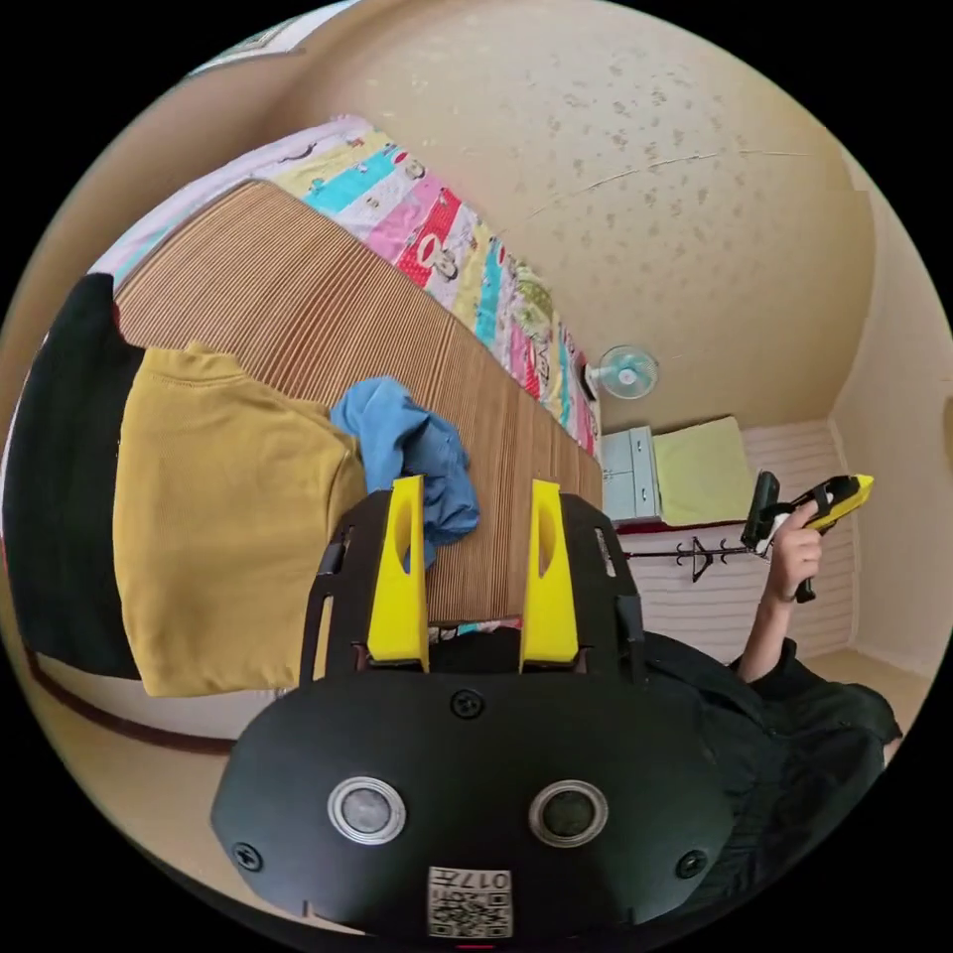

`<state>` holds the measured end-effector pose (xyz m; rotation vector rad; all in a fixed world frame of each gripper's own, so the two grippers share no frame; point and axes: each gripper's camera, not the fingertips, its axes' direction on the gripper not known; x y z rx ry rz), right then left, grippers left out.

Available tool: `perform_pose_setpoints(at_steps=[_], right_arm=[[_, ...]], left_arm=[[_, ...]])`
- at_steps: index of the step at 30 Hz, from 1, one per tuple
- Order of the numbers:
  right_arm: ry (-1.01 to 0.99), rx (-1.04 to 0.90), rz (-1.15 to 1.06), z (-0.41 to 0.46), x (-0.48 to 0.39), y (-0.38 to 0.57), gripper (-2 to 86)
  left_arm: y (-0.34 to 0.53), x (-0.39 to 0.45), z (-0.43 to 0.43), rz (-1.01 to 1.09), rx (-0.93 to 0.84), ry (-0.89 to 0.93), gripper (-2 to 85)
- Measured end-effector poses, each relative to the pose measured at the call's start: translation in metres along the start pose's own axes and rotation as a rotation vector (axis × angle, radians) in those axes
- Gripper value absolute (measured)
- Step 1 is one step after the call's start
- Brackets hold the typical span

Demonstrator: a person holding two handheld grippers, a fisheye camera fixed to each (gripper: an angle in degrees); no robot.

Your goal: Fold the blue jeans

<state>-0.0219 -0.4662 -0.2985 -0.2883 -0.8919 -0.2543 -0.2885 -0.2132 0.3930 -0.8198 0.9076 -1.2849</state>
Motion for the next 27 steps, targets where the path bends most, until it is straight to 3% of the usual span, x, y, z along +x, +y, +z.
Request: perform_pose_setpoints(at_steps=[4,10,14,15,17,19,23,27], right_arm=[[0.034,0.117,0.054,-0.033,0.008,0.015,0.4],[0.115,0.093,-0.004,-0.028,-0.016,0.002,0.5],[0.125,0.120,-0.026,-0.027,-0.021,0.007,0.7],[0.129,0.129,-0.025,-0.028,-0.021,0.009,0.8],[0.152,0.166,-0.024,-0.034,-0.022,0.019,1.2],[0.202,0.181,-0.017,-0.040,-0.022,0.027,1.8],[0.443,0.211,0.139,-0.055,0.001,0.052,7.0],[0.482,0.185,0.247,-0.043,0.041,0.069,13.7]], left_arm=[[-0.028,-0.015,0.059,0.030,-0.139,-0.062,15.3],[-0.074,0.005,0.100,0.181,0.012,-0.327,14.0],[-0.108,-0.025,0.168,0.147,-0.273,-0.439,7.0],[-0.113,-0.037,0.178,0.087,-0.324,-0.416,1.9],[-0.120,-0.035,0.165,0.069,-0.233,-0.117,0.5],[-0.129,0.006,0.142,0.215,-0.156,0.180,-0.2],[-0.127,0.125,0.080,0.664,-0.113,0.366,-0.7],[-0.093,0.247,-0.002,1.016,-0.022,0.434,-0.7]])
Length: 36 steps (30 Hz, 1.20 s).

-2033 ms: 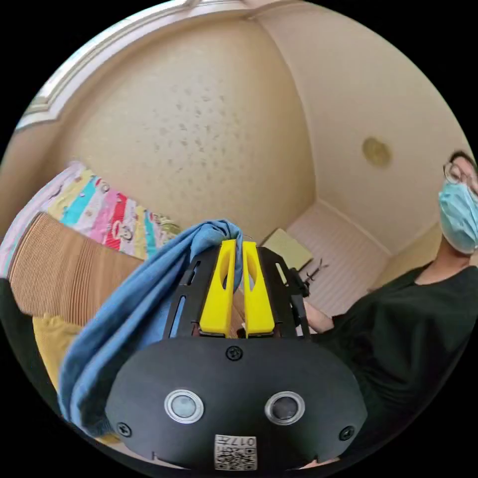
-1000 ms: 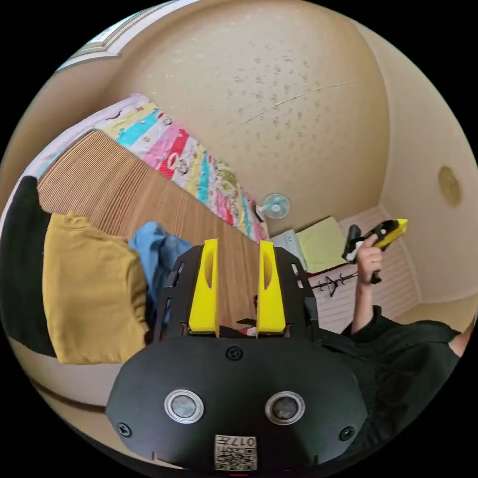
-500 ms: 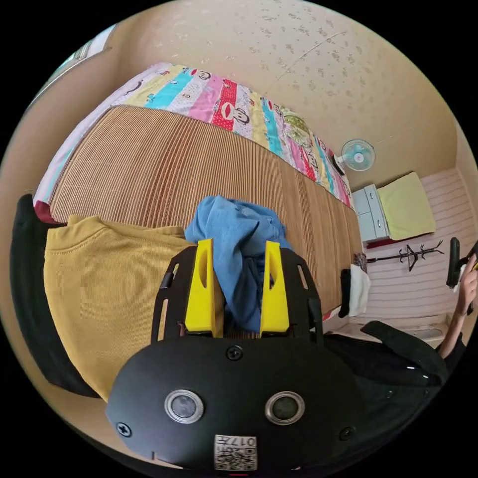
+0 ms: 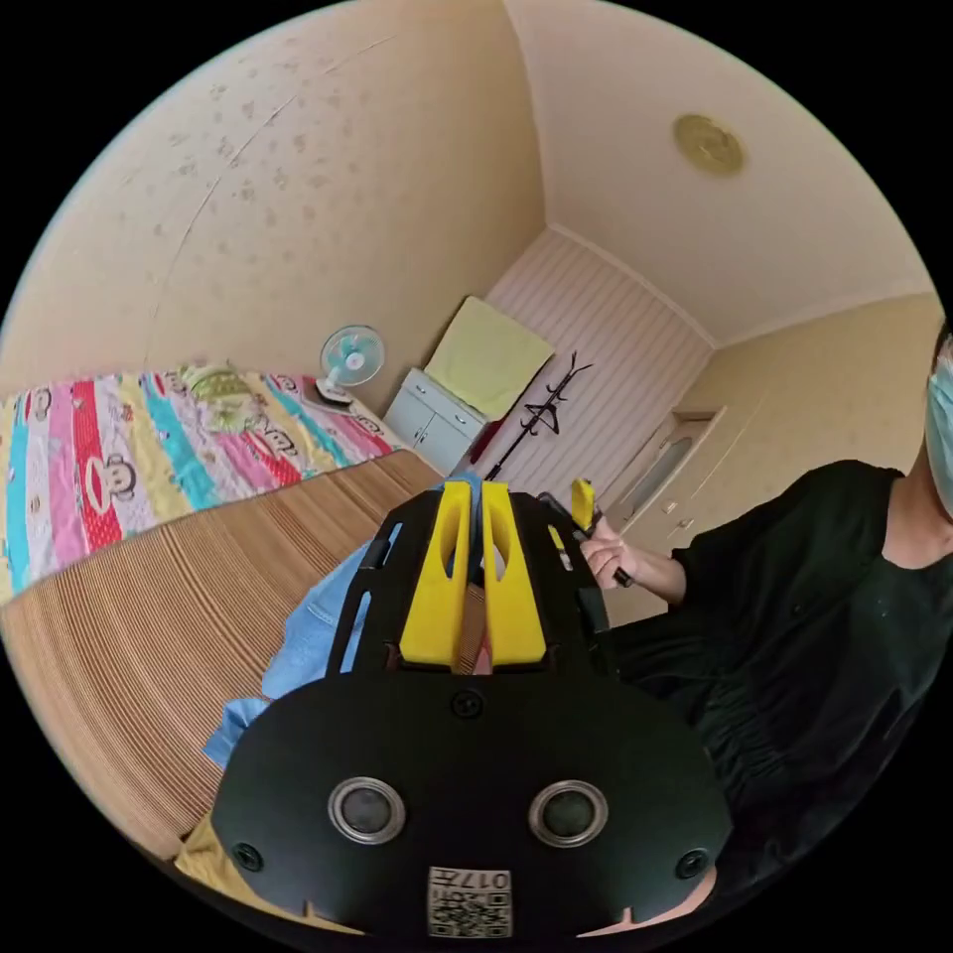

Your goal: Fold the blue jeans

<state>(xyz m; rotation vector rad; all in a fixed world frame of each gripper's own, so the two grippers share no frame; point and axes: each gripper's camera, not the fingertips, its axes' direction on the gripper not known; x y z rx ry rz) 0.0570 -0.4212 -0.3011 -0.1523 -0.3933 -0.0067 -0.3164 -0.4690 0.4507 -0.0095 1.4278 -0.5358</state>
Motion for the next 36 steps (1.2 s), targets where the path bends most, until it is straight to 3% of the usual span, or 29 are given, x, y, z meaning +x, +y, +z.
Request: perform_pose_setpoints(at_steps=[6,9,12,14,16,19,22,26,28,31,36], right_arm=[[0.335,-0.114,-0.300,0.120,-0.025,0.025,15.3],[0.471,-0.374,-0.603,0.210,-0.073,0.038,6.1],[0.540,-0.295,-0.795,0.232,-0.127,0.039,2.0],[0.634,-0.204,-0.739,0.226,-0.147,0.021,1.0],[0.661,-0.286,-0.691,0.233,-0.147,0.012,0.9],[0.754,-0.516,-0.542,0.259,-0.115,0.015,1.6],[0.850,-0.572,-0.455,0.268,-0.076,0.036,2.7],[0.944,-0.715,-0.083,0.248,-0.003,0.047,7.6],[1.027,-0.710,-0.022,0.232,0.013,0.057,11.3],[1.173,-0.584,-0.026,0.205,0.013,0.069,16.7],[0.980,-0.584,-0.236,0.241,0.001,0.070,19.7]], left_arm=[[-0.059,0.117,-0.007,0.218,0.072,0.168,-0.7],[-0.065,0.158,0.000,0.296,0.043,0.296,-0.6],[-0.057,0.158,-0.016,0.210,0.052,0.251,-0.7],[-0.045,0.158,-0.037,0.217,0.104,0.134,-0.7],[-0.031,0.162,-0.064,0.223,0.163,0.049,-0.7],[-0.021,0.154,-0.090,0.188,0.234,0.106,-0.7],[-0.011,0.145,-0.109,0.147,0.282,0.117,-0.7],[-0.003,0.142,-0.127,0.140,0.322,0.179,-0.7],[-0.003,0.143,-0.139,0.146,0.344,0.219,-0.8],[-0.007,0.148,-0.148,0.169,0.357,0.255,-0.7],[-0.019,0.150,-0.147,0.188,0.345,0.368,-0.7]])
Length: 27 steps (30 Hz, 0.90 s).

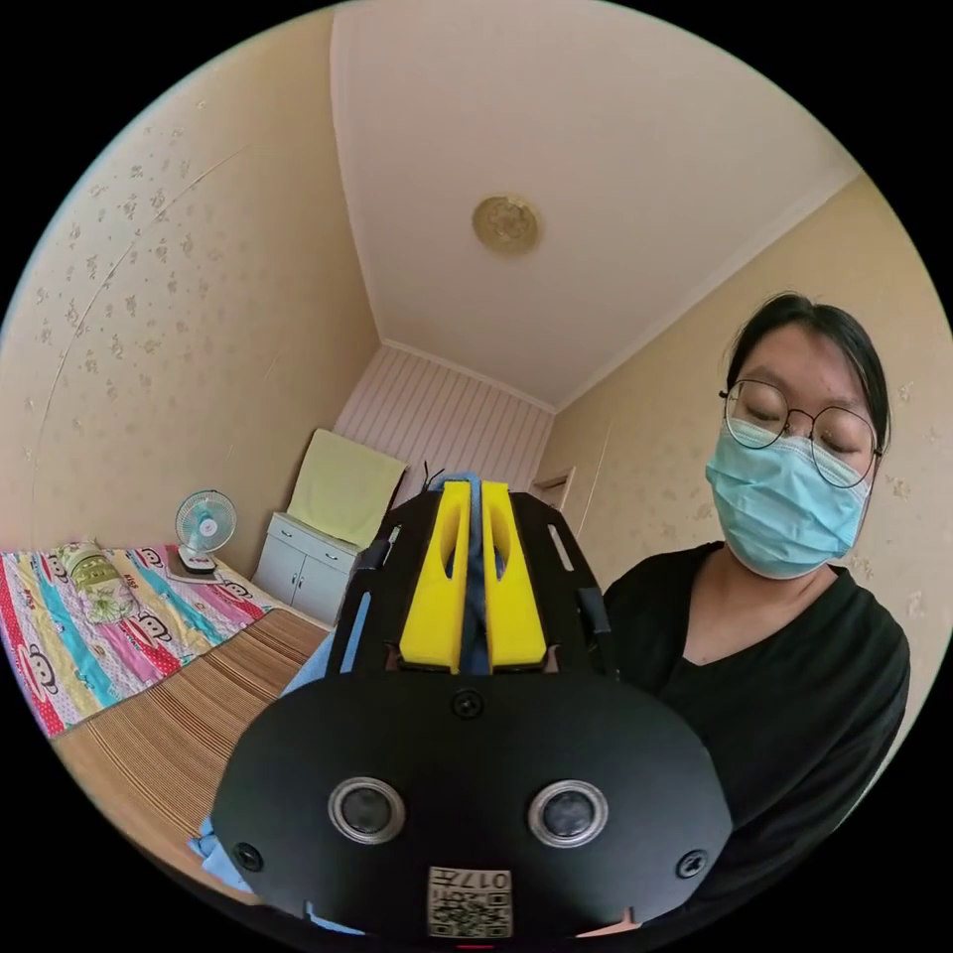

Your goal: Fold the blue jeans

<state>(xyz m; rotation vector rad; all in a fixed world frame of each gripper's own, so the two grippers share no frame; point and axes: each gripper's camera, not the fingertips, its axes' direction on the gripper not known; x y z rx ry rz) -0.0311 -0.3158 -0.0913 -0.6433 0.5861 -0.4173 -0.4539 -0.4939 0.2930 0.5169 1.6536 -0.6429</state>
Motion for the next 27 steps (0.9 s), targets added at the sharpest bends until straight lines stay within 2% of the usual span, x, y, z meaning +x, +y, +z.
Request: perform_pose_setpoints(at_steps=[3,4,5,6,9,11,12,14,15,16,18,20,23,25,27], right_arm=[[0.055,-0.020,-0.152,0.016,-0.043,-0.034,17.7],[0.130,-0.035,-0.178,0.022,-0.056,-0.045,15.5],[0.178,-0.020,-0.186,0.020,-0.063,-0.051,8.8],[0.173,0.001,-0.197,0.015,-0.066,-0.052,5.4],[0.130,0.067,-0.195,-0.019,-0.058,-0.047,4.1],[-0.006,0.142,-0.221,-0.062,-0.039,-0.031,3.3],[-0.056,0.174,-0.244,-0.075,-0.035,-0.026,3.1],[-0.341,0.318,-0.399,-0.130,-0.022,-0.002,2.5],[-0.417,0.359,-0.441,-0.142,-0.020,0.003,2.3],[-0.528,0.443,-0.513,-0.165,-0.017,0.013,2.1],[-0.612,0.541,-0.566,-0.190,-0.015,0.022,2.0],[-0.687,0.621,-0.610,-0.215,-0.013,0.027,1.9],[-0.785,0.697,-0.605,-0.236,-0.005,0.028,1.9],[-0.770,0.708,-0.617,-0.247,-0.006,0.028,1.9],[-0.711,0.673,-0.629,-0.254,-0.014,0.027,1.9]], left_arm=[[-0.006,-0.001,-0.004,0.002,0.011,0.078,-0.7],[-0.007,0.000,-0.010,0.001,0.017,0.097,-0.7],[-0.008,0.000,-0.014,-0.007,0.020,0.105,-0.6],[-0.007,0.002,-0.027,-0.014,0.033,0.101,-0.6],[0.004,0.013,-0.091,-0.003,0.173,0.007,-0.5],[0.016,0.023,-0.143,0.003,0.301,-0.111,-0.4],[0.027,0.030,-0.177,-0.009,0.380,-0.226,-0.2],[0.043,0.043,-0.218,-0.087,0.470,-0.496,0.4],[0.051,0.051,-0.234,-0.169,0.476,-0.746,1.0],[0.053,0.055,-0.240,-0.266,0.429,-1.013,2.8],[0.050,0.046,-0.233,-0.334,0.279,-1.255,5.5],[0.049,0.028,-0.219,-0.332,0.165,-1.261,8.6],[0.046,0.001,-0.182,-0.255,0.081,-1.057,14.7],[0.036,-0.023,-0.136,-0.193,-0.066,-0.910,17.1],[0.027,-0.036,-0.101,-0.160,-0.172,-0.856,19.2]])
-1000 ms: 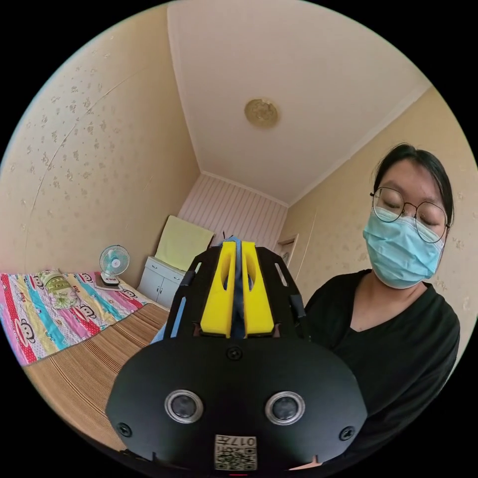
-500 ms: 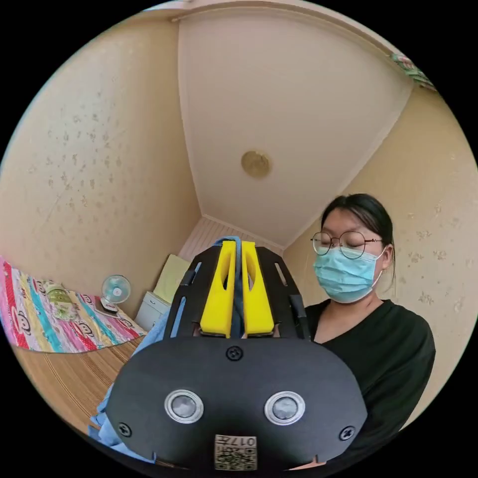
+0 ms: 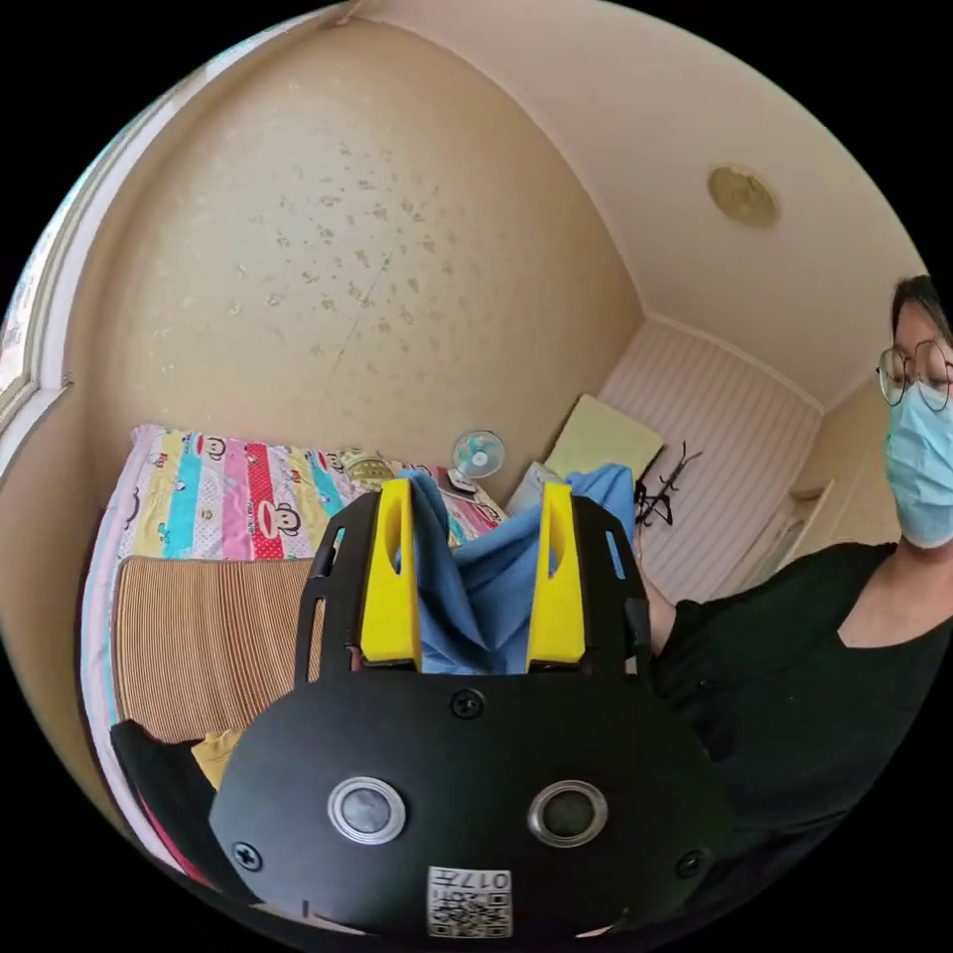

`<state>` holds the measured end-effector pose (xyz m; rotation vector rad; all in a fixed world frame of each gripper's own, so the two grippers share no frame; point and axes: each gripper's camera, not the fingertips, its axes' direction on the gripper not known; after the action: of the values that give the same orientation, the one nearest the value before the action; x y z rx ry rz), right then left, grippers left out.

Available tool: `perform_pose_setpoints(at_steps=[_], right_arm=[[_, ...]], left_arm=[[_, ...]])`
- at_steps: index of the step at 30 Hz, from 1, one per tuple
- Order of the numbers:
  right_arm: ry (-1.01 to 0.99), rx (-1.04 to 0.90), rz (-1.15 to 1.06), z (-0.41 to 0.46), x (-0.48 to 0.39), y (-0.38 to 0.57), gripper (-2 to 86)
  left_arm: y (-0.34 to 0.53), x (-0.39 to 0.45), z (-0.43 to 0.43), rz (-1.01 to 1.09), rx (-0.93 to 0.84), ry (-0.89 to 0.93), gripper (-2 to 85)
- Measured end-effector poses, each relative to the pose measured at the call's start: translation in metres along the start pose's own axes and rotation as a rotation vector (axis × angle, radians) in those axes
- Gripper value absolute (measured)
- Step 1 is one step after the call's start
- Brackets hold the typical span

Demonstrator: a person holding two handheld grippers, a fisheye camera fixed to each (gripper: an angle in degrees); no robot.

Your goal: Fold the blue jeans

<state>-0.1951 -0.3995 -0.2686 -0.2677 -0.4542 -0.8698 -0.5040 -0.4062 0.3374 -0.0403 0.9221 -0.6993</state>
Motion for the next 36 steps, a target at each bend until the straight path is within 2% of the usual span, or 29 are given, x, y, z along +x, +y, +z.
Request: perform_pose_setpoints(at_steps=[2,5,7,10,14,18,20,22,25,26,27,29,31,34,36], right_arm=[[0.122,-0.095,0.011,0.011,-0.010,-0.007,1.9],[0.273,-0.235,-0.026,0.028,-0.025,-0.009,1.9],[0.312,-0.298,-0.054,0.036,-0.033,-0.007,1.9],[0.333,-0.310,-0.079,0.036,-0.043,-0.002,2.0],[0.307,-0.280,-0.072,0.013,-0.048,0.005,2.5],[0.218,-0.208,-0.104,-0.014,-0.055,0.011,3.7],[0.194,-0.100,-0.099,-0.051,-0.059,0.019,5.5],[0.258,-0.072,-0.065,-0.080,-0.059,0.029,8.4],[0.439,-0.159,0.033,-0.110,-0.052,0.057,15.1],[0.436,-0.210,0.080,-0.114,-0.046,0.070,17.5],[0.405,-0.229,0.101,-0.115,-0.043,0.076,18.3],[0.182,-0.237,0.181,-0.112,-0.026,0.104,18.8],[0.045,-0.243,0.241,-0.095,-0.010,0.122,16.5],[-0.104,-0.286,0.257,-0.062,0.004,0.133,5.3],[-0.165,-0.297,0.200,-0.055,0.000,0.125,2.3]], left_arm=[[-0.011,0.021,0.025,0.070,-0.042,0.031,20.8],[-0.020,0.051,0.061,0.183,-0.064,0.176,19.7],[-0.024,0.066,0.096,0.221,-0.138,0.275,18.0],[-0.020,0.075,0.140,0.210,-0.264,0.264,13.4],[-0.012,0.079,0.143,0.229,-0.204,0.213,7.5],[-0.011,0.075,0.126,0.212,-0.081,0.302,5.9],[-0.013,0.068,0.114,0.200,-0.012,0.383,5.9],[-0.015,0.057,0.094,0.189,0.086,0.475,5.9],[-0.020,0.046,0.079,0.149,0.171,0.574,6.0],[-0.021,0.045,0.078,0.137,0.181,0.581,6.0],[-0.022,0.044,0.078,0.120,0.191,0.575,6.0],[-0.025,0.050,0.084,0.119,0.158,0.499,6.1],[-0.029,0.069,0.106,0.160,0.027,0.364,6.2],[-0.027,0.086,0.133,0.195,-0.072,0.300,6.3],[-0.026,0.087,0.144,0.188,-0.120,0.306,6.4]])
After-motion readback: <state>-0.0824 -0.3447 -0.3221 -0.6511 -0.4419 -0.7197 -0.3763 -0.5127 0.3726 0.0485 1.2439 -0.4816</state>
